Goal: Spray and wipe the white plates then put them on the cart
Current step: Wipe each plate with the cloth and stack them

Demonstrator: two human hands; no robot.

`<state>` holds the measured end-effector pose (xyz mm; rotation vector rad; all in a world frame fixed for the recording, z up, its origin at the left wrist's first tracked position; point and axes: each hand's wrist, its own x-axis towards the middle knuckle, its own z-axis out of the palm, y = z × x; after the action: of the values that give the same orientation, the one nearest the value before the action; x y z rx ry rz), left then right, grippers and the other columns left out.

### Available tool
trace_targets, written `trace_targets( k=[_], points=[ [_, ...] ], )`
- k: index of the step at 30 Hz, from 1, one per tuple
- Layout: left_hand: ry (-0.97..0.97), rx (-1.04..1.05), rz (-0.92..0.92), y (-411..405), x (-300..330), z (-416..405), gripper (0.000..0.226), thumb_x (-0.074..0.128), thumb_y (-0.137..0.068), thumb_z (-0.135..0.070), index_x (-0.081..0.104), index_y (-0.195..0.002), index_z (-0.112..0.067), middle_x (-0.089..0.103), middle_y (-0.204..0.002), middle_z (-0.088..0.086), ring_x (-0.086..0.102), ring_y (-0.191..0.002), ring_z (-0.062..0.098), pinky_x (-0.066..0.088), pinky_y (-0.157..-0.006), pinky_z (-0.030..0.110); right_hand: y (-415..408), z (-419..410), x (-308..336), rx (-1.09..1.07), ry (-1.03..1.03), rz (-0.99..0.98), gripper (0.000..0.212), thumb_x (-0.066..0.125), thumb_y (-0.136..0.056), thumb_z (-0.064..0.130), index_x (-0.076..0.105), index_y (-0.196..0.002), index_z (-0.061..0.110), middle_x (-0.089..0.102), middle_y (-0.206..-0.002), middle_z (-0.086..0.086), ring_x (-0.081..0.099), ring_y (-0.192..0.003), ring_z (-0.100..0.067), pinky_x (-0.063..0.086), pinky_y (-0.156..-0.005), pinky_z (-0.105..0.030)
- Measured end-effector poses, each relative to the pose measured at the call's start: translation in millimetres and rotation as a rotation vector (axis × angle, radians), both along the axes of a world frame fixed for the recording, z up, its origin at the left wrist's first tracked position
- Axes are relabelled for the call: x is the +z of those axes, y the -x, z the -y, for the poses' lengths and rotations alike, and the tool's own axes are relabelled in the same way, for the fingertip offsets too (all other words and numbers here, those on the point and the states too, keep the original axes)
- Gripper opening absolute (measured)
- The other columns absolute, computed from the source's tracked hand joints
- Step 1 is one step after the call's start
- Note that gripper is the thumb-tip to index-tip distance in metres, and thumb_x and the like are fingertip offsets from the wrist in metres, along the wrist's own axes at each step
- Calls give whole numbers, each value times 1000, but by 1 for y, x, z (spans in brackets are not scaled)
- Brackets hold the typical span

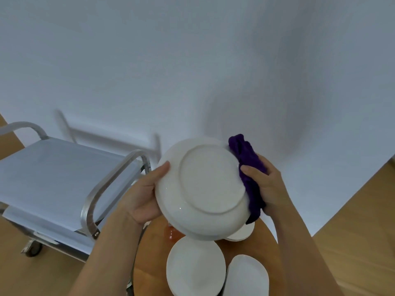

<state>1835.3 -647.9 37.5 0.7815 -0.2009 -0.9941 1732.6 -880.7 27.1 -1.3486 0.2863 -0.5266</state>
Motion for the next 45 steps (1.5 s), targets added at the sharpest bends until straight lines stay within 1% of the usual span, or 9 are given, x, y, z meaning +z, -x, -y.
trace_targets(
  k=[4,9,13,17,24,32,39,42,45],
  points=[
    [-40,157,55,3,7,14,40,67,-74,-35,68,-108,-13,72,-102,13,71,-87,29,60,-65,43,-3,-10,-16,-123,-78,-34,33,74,-73,22,69,-104,33,71,-104,-1,69,-90,-20,56,-70,-31],
    [-104,481,32,13,-5,47,21,59,-89,-34,58,-100,-17,76,-82,3,73,-73,19,58,-63,40,-4,-64,-43,-199,145,-34,40,61,-90,27,49,-125,38,53,-131,4,57,-110,-5,49,-91,-22],
    [-158,533,105,21,-18,55,38,63,-78,-44,57,-103,-16,75,-81,3,73,-73,18,56,-54,30,-4,-100,-45,-242,400,-211,42,48,-84,60,30,-122,57,20,-146,9,30,-130,-14,37,-108,-34],
    [-336,478,243,34,-27,53,48,59,-76,-55,64,-102,-14,75,-80,6,73,-69,19,54,-49,24,-11,-101,-37,-250,690,-325,51,32,-90,54,35,-139,40,16,-154,13,7,-140,-14,16,-114,-38],
    [-561,493,604,41,-24,45,67,51,-61,-67,66,-102,-16,72,-83,2,70,-75,17,56,-60,25,-46,-71,-15,-116,526,-224,43,33,-99,38,36,-142,37,42,-144,11,39,-132,-16,31,-111,-44],
    [-422,591,264,37,-21,34,30,60,-78,-47,59,-98,-24,68,-95,4,65,-87,24,52,-57,30,-38,-57,-36,-89,737,-201,36,35,-101,25,47,-134,34,45,-120,29,44,-109,-2,32,-101,-23],
    [-443,618,202,28,-33,38,40,57,-89,-45,56,-116,-15,68,-101,9,65,-91,29,54,-64,36,-8,-77,-45,-71,440,-313,29,46,-93,20,51,-100,48,53,-105,24,53,-102,-4,43,-87,-21],
    [-551,574,440,28,-42,42,32,55,-89,-47,64,-100,-18,72,-84,3,69,-76,18,53,-53,23,-2,-89,-47,-7,144,-388,17,48,-92,21,57,-99,34,62,-96,9,60,-87,-7,46,-65,-13],
    [-559,413,696,36,-50,40,27,53,-85,-55,61,-84,-29,70,-68,-8,68,-63,8,49,-47,15,-5,-86,-38,76,-338,-376,28,51,-90,35,66,-103,16,69,-96,-12,66,-90,-27,55,-78,-37]
  ],
)
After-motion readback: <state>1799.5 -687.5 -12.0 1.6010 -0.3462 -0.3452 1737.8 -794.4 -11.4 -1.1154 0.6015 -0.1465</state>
